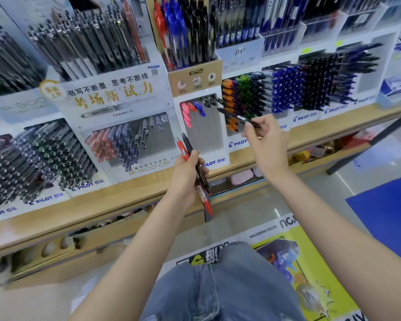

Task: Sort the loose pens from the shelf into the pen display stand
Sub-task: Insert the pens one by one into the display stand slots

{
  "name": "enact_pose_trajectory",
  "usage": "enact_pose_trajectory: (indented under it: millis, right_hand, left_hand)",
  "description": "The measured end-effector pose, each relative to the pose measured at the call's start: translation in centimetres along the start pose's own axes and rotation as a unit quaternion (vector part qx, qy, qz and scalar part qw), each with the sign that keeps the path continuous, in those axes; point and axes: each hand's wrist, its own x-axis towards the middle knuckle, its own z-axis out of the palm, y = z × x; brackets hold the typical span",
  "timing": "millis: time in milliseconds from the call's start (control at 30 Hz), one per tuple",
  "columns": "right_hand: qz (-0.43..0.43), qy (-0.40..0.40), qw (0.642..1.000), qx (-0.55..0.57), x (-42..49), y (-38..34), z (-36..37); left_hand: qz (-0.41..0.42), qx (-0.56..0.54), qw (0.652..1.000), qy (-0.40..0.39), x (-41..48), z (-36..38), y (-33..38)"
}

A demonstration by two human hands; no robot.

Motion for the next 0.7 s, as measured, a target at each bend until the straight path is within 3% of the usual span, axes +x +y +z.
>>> enact_pose_trajectory:
  millis: [467, 700]
  right_hand:
    - [-0.076, -0.049, 0.988, -0.129, 3.5, -0.1, 4.2]
    - [-0.058, -0.038, 0.988, -0.138, 4.0, -0.2, 5.1]
  left_hand:
    - [0.032, 0.021, 0.999, 0.032, 1.2, -1.0, 0.0]
    - [0.033, 0.023, 0.999, 0.022, 1.5, -0.6, 0.4]
